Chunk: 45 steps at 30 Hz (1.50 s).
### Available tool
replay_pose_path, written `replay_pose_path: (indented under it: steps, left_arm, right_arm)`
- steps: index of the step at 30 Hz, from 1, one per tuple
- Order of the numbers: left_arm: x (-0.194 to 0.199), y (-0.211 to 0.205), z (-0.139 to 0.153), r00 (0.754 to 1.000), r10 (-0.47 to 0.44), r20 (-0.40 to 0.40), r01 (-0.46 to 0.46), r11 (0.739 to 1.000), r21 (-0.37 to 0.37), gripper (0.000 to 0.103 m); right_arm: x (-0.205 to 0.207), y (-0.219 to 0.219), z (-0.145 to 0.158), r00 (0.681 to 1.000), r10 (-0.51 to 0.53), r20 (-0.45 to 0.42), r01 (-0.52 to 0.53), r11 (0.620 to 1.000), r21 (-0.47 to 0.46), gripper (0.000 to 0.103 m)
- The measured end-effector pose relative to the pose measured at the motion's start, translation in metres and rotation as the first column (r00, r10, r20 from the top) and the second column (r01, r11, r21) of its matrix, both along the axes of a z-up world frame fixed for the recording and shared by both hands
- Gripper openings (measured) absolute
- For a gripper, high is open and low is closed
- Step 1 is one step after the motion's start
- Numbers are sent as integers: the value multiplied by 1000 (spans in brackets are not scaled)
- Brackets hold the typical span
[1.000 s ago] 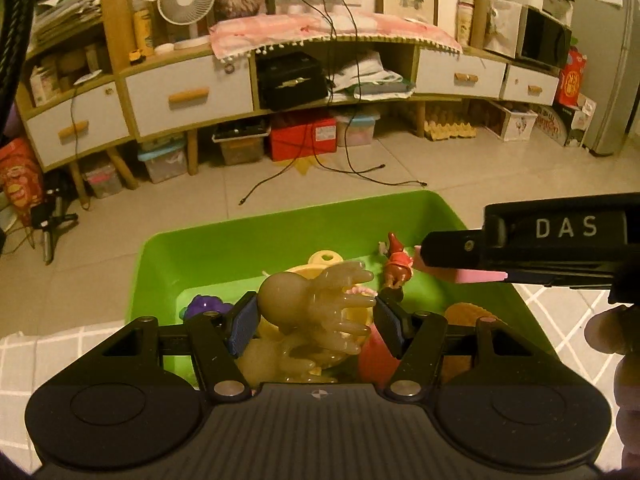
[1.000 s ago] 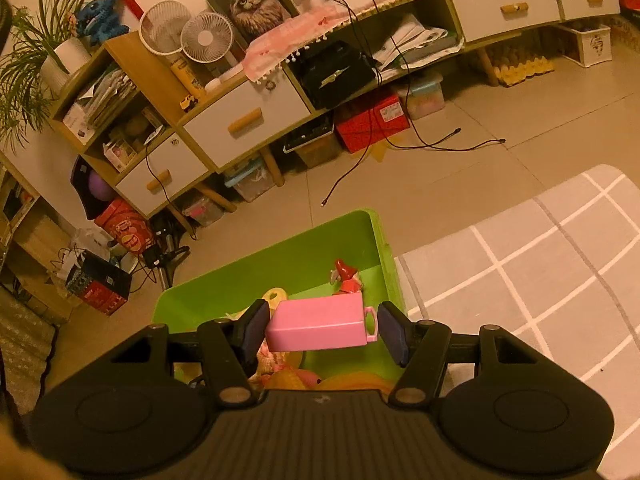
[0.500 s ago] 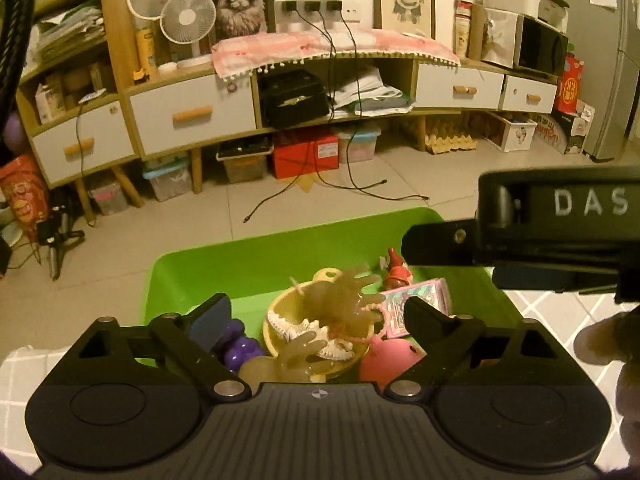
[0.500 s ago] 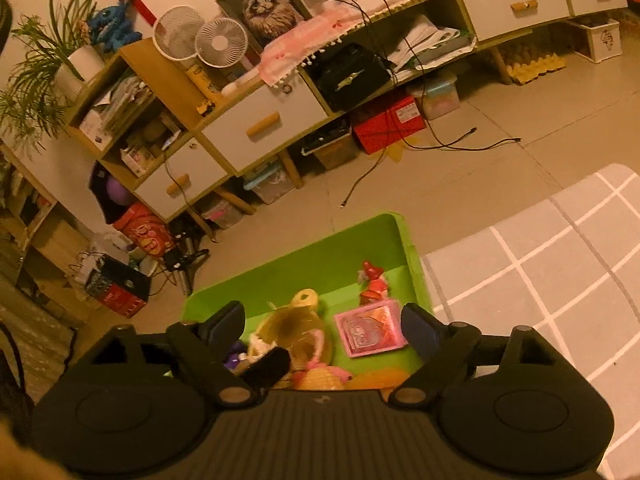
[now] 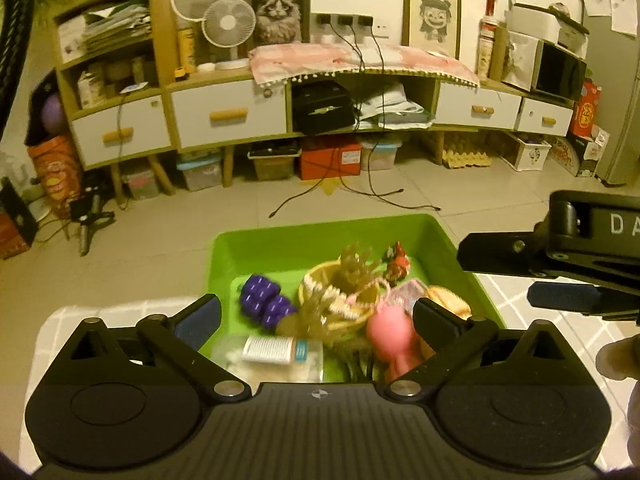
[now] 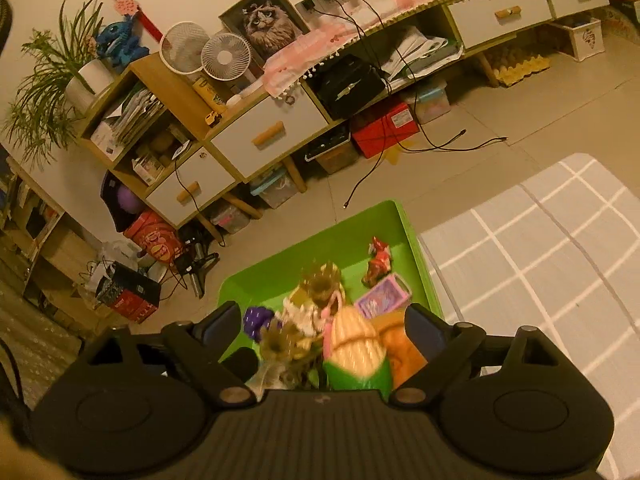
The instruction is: Organize rigid objects
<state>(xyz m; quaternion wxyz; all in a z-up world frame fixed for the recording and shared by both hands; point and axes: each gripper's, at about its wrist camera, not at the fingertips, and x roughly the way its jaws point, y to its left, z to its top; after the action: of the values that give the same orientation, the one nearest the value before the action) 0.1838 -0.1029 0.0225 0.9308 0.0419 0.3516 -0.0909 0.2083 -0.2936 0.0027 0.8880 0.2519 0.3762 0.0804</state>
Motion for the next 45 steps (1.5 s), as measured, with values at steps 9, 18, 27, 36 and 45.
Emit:
replay_pose_path:
  steps: [9,18,27,36,45]
  left_arm:
    - [-56,23,3,999,39,-22,-39,999,-15,101]
    - [-107,49,-16,991,95,-91,-99,994,-37,101]
    - [-142,57,-27,988,134,-70,-135,991,-6,101]
    - [-155,56,-27,985,160,-69,-160,987,4,101]
    - [-161,53,-31,976,184,-121,-187,982,-19,101]
  right_arm:
    - [-69,25,8,998,62,6,-61,990,-125,80]
    - [-135,44,2,989,149,24,-137,952,-273,80]
    - [-174,59,-15,983,180,44,-146,898,-415,81]
    - [-185,63,-30,983,185,21,-155,877,-454,82]
    - [-190,58,-40,983,183,-15,-167,857,-488,82]
